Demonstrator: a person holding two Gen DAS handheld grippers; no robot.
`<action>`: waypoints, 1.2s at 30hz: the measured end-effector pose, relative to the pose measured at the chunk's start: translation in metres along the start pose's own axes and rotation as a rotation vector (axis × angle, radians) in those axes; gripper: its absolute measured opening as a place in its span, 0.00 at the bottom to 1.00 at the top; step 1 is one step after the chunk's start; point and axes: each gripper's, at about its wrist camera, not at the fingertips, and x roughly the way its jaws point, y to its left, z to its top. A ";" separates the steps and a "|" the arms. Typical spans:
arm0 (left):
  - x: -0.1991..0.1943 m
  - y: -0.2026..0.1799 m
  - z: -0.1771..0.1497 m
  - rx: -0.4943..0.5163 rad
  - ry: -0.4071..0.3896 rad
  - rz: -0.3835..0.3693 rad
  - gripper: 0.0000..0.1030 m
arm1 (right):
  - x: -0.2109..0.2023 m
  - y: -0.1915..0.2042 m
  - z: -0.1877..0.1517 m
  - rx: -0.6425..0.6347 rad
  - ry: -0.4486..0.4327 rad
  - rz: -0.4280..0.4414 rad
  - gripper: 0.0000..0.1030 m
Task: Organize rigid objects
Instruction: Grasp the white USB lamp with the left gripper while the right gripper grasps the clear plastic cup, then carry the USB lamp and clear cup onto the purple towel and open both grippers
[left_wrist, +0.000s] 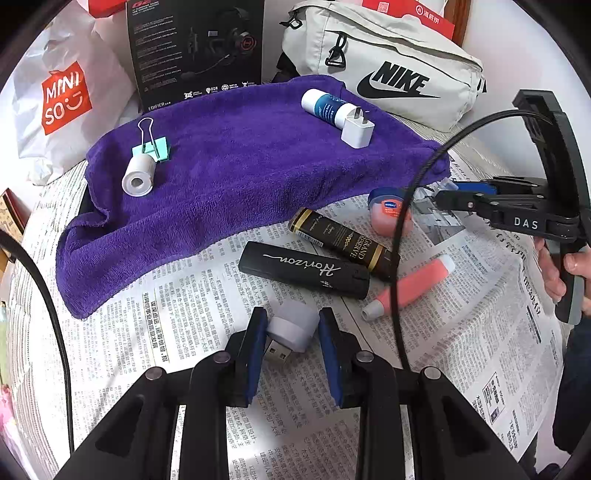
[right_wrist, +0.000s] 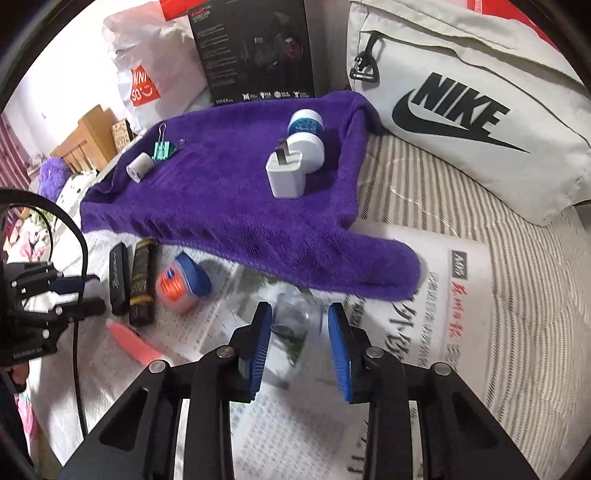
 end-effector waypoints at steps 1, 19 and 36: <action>0.000 0.000 0.000 0.000 0.000 0.000 0.27 | -0.001 -0.003 0.000 0.011 -0.002 -0.004 0.31; -0.009 0.013 -0.001 -0.061 -0.036 -0.008 0.27 | -0.016 -0.007 0.004 0.014 -0.022 0.022 0.26; -0.030 0.043 0.020 -0.093 -0.084 -0.005 0.27 | -0.030 0.016 0.052 -0.016 -0.050 0.058 0.26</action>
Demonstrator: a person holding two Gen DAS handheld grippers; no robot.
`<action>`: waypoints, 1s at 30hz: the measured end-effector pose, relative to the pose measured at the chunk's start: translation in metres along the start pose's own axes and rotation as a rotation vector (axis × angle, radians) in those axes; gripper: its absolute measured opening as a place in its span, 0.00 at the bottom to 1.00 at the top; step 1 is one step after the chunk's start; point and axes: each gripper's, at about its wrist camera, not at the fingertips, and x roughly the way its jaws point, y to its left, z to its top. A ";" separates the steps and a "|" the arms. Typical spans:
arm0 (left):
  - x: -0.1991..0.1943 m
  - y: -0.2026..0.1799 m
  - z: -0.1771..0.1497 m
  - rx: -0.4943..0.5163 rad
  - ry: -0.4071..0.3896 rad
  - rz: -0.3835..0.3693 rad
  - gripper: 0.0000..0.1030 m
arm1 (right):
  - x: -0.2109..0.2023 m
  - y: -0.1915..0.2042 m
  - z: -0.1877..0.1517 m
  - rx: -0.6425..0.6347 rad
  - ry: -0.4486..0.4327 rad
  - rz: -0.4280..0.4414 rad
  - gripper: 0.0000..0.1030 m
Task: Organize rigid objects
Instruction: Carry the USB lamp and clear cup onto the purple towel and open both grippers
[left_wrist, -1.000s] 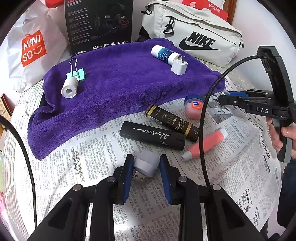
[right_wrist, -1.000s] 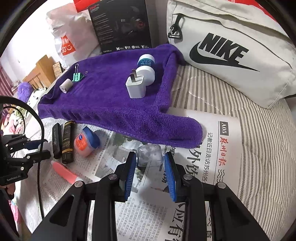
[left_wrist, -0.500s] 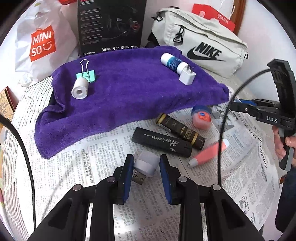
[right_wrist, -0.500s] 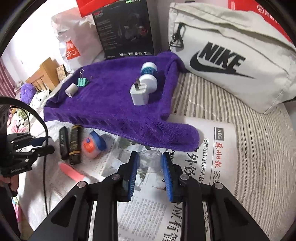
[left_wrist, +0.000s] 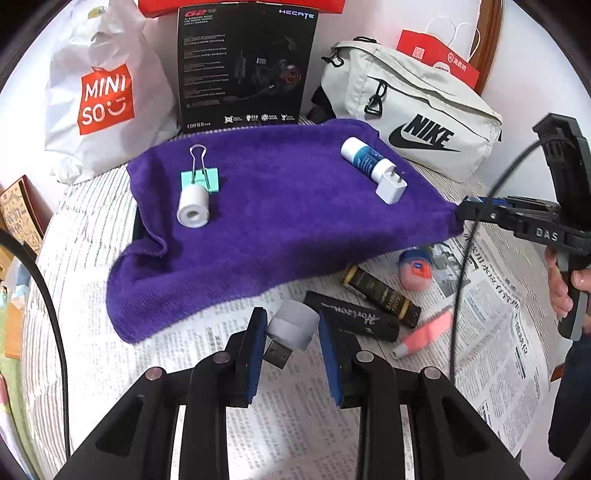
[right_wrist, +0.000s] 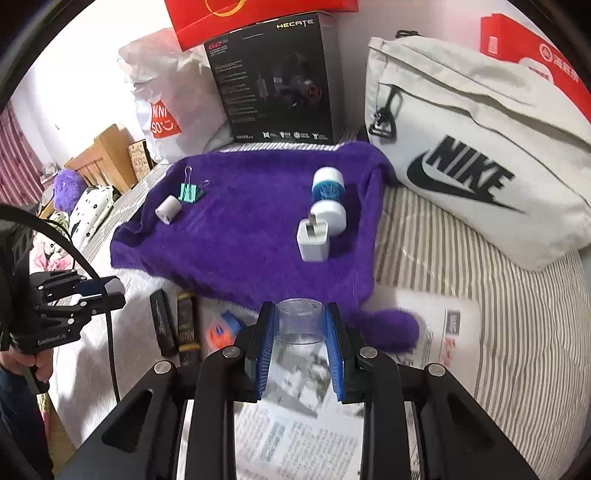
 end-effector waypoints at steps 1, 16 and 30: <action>0.000 0.001 0.002 0.001 -0.003 0.002 0.27 | 0.004 0.001 0.005 -0.004 0.006 -0.001 0.26; 0.008 0.026 0.038 -0.014 -0.033 0.008 0.27 | 0.064 -0.004 0.038 0.016 0.125 0.001 0.26; 0.043 0.056 0.064 -0.055 -0.006 0.020 0.27 | 0.083 -0.003 0.032 -0.006 0.149 -0.006 0.26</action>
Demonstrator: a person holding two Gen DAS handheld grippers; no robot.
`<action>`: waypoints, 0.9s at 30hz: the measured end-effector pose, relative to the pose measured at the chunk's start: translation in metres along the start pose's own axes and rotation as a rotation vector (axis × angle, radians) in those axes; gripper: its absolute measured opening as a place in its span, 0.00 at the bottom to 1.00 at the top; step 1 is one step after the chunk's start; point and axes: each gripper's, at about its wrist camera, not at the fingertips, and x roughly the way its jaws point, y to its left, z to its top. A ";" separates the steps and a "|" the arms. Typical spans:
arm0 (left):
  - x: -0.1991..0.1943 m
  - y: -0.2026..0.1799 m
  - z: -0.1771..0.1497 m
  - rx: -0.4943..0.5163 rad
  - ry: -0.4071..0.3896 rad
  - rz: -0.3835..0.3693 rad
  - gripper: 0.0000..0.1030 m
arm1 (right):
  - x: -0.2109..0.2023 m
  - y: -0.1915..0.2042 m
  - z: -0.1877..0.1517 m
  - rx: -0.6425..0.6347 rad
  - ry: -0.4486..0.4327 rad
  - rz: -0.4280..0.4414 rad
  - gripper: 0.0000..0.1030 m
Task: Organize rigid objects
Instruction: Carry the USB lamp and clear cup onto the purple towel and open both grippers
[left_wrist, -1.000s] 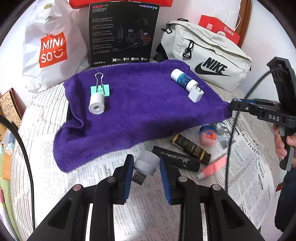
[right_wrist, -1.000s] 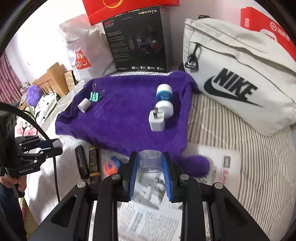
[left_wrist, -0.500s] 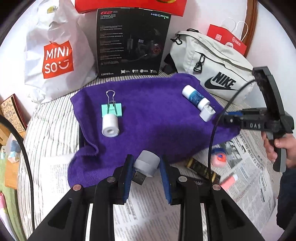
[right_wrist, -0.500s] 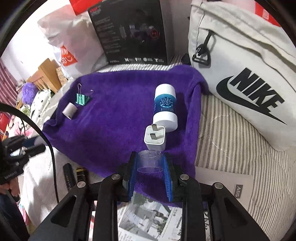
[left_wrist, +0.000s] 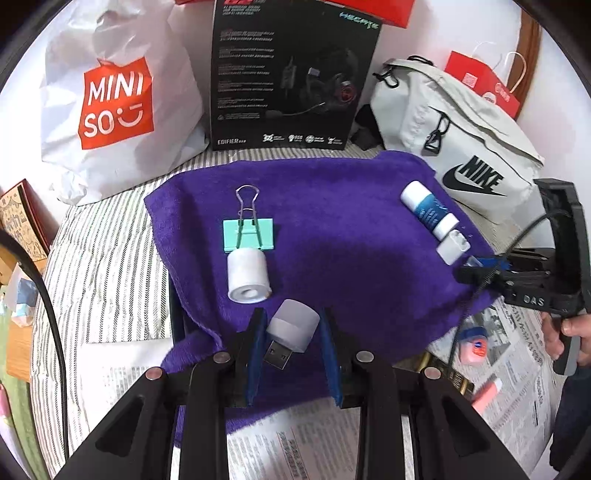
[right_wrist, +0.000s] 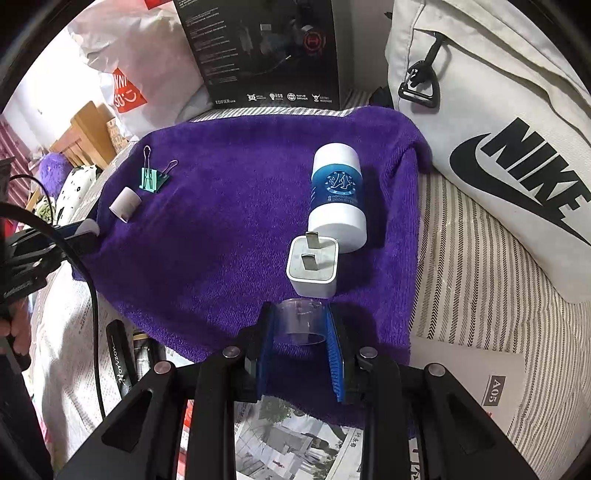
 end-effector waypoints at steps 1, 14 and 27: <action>0.004 0.001 0.001 -0.001 0.004 0.004 0.27 | 0.001 0.001 0.000 -0.006 0.000 -0.002 0.26; 0.030 0.010 0.004 0.023 0.059 0.061 0.27 | 0.003 0.004 0.001 -0.026 0.003 -0.006 0.26; 0.037 0.005 0.005 0.057 0.077 0.100 0.27 | 0.002 0.003 0.002 -0.046 0.008 0.018 0.27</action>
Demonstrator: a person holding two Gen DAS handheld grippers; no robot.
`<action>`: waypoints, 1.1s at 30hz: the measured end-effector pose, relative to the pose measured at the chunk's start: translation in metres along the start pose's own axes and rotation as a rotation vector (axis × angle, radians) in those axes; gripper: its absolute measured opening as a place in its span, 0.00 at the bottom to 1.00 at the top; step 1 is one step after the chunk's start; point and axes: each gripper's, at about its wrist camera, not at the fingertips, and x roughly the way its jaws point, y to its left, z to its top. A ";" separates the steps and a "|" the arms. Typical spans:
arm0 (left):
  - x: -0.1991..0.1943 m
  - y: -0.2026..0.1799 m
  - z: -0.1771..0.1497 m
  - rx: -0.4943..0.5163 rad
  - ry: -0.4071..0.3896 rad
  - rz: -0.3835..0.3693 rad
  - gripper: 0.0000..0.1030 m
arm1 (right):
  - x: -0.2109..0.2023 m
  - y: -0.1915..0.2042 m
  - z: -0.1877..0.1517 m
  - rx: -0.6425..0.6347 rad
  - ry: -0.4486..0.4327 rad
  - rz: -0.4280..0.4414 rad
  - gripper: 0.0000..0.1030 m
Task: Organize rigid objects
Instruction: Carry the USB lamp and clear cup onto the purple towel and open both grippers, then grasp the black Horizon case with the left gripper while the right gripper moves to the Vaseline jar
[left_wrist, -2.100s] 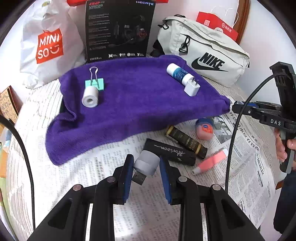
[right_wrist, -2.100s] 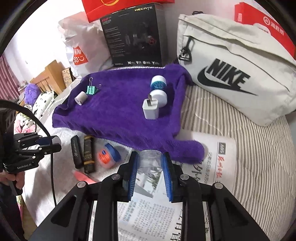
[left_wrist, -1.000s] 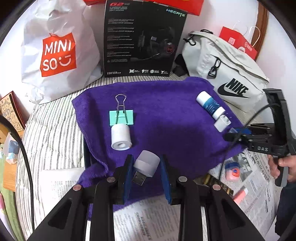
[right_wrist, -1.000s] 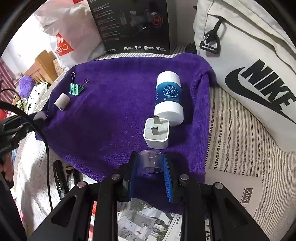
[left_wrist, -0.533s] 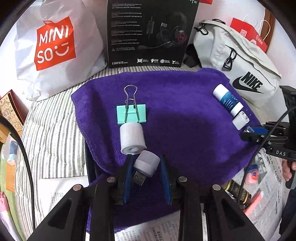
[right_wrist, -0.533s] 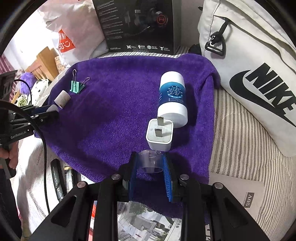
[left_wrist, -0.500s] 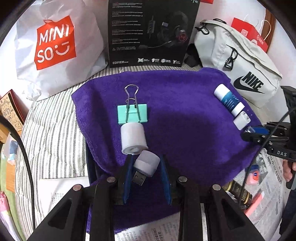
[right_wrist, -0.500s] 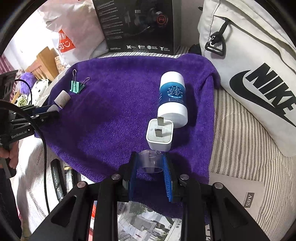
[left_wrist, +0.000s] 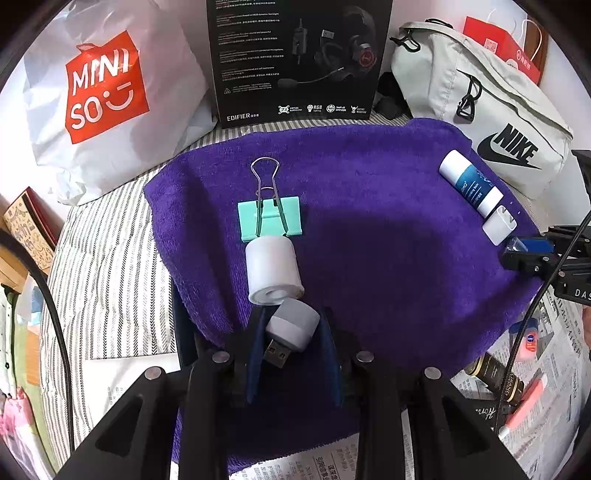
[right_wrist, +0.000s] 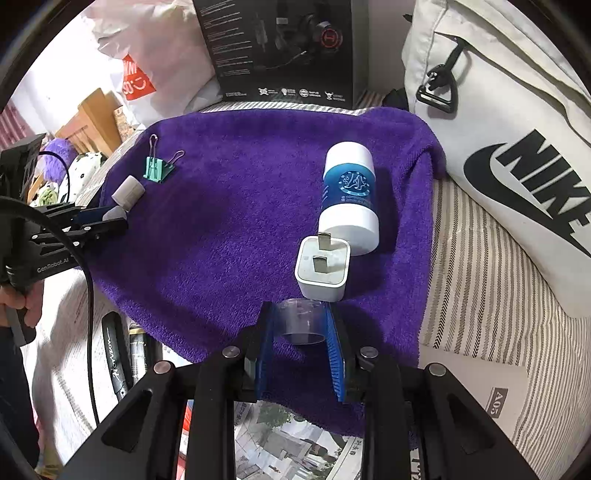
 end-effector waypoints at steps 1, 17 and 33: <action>0.000 0.000 0.000 -0.004 0.002 -0.002 0.28 | 0.000 0.000 0.000 -0.002 0.002 0.005 0.27; -0.027 0.002 -0.014 -0.063 0.028 0.000 0.48 | -0.018 -0.001 -0.003 0.008 0.013 0.008 0.45; -0.074 -0.012 -0.039 -0.084 -0.029 0.008 0.54 | -0.061 0.002 -0.032 0.041 -0.043 -0.032 0.55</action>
